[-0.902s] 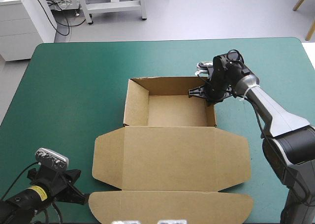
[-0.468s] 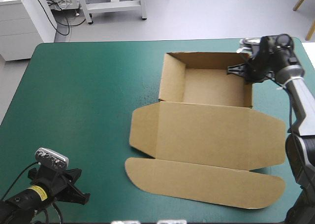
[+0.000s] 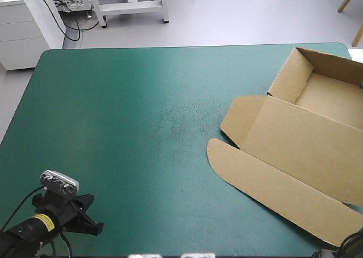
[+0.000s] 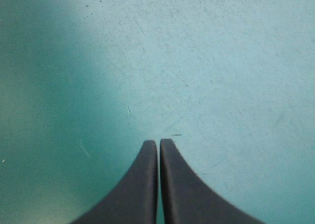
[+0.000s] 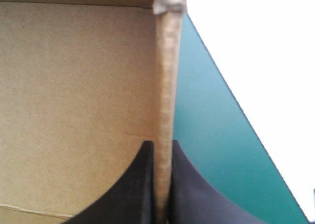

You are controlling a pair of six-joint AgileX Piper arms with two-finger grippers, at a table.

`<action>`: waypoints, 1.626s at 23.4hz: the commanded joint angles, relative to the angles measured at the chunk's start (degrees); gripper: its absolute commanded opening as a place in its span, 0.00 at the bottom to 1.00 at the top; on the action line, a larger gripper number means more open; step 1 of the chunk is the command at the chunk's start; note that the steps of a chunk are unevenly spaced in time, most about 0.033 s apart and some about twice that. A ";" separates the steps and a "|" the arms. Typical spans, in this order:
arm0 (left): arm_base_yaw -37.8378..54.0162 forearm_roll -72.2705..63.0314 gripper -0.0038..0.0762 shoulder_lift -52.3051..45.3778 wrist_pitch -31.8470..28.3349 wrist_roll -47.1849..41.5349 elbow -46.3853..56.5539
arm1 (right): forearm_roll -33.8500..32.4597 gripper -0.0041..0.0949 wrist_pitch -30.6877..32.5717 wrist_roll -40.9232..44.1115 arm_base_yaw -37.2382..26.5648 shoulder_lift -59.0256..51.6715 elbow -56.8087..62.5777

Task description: Fold the box

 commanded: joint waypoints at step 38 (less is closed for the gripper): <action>-0.06 -0.76 0.04 0.35 -3.22 0.06 -1.42 | 11.70 0.04 -1.25 -9.40 14.54 -48.68 28.05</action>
